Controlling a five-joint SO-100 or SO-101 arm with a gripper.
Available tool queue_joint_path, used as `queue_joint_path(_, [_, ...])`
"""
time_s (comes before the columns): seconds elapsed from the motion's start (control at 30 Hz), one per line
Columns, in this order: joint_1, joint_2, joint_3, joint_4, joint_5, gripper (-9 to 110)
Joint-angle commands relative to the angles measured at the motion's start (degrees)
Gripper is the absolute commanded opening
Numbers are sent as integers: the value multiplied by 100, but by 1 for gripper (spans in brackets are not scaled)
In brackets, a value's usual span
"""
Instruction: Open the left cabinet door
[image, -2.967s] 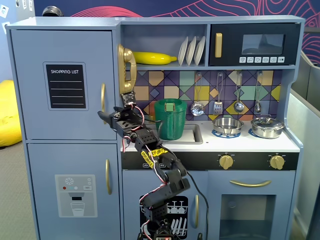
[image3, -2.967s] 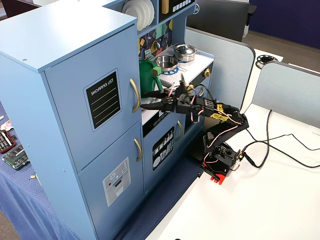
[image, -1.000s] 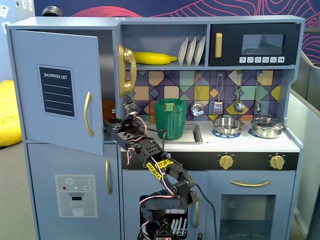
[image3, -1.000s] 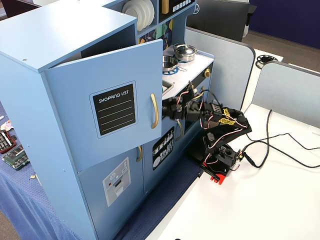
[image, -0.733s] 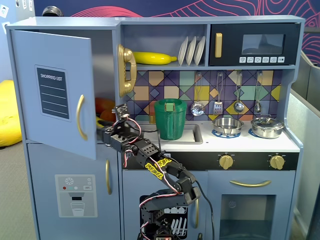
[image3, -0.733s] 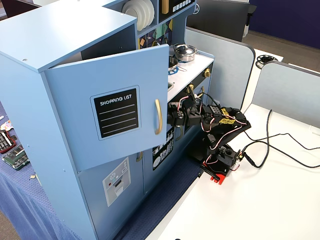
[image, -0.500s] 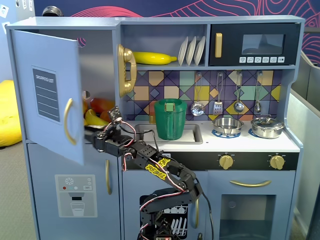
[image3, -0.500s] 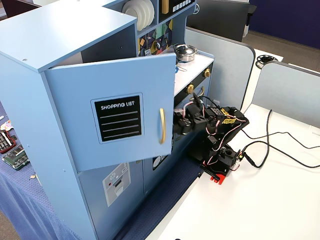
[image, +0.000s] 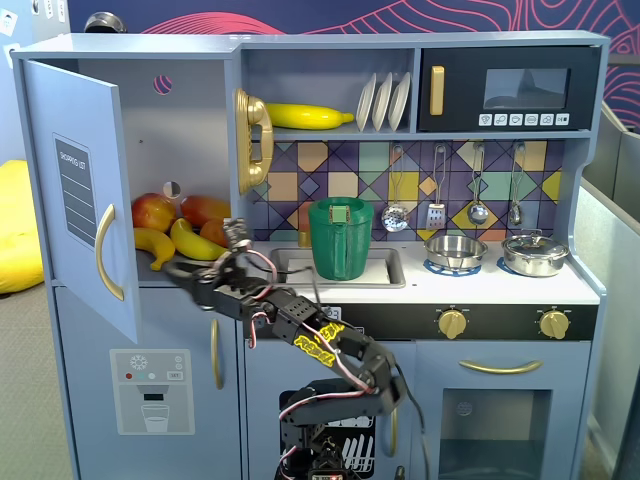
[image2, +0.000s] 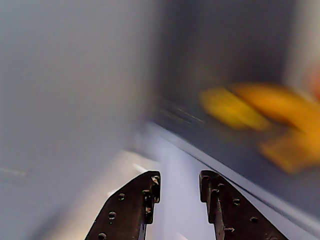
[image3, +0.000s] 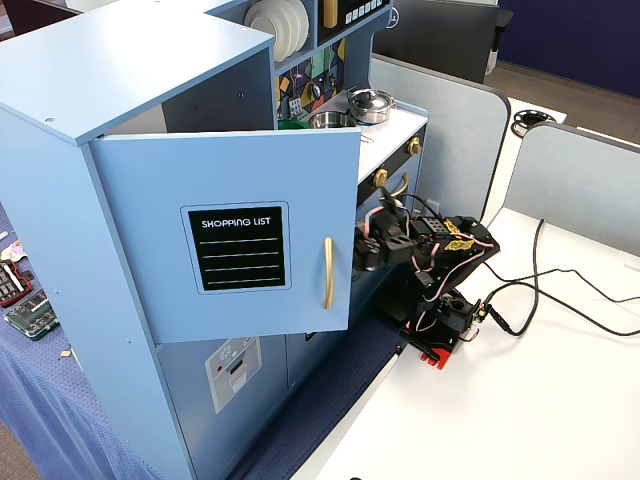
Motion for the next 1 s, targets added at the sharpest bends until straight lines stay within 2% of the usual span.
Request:
queue_joint_path(0.0, [1371, 562, 246, 940, 571, 0])
queue_joint_path(0.1, [2083, 1072, 729, 1503, 835, 0])
queue_joint_path(0.37, [3621, 1714, 1705, 3190, 694, 0])
queue_joint_path(0.53, [4386, 1898, 2742, 3410, 809, 0])
queue_joint_path(0.67, [4746, 2531, 3480, 3990, 835, 0])
queue_joint_path(0.97, [5142, 2628, 3489, 5977, 1099, 0])
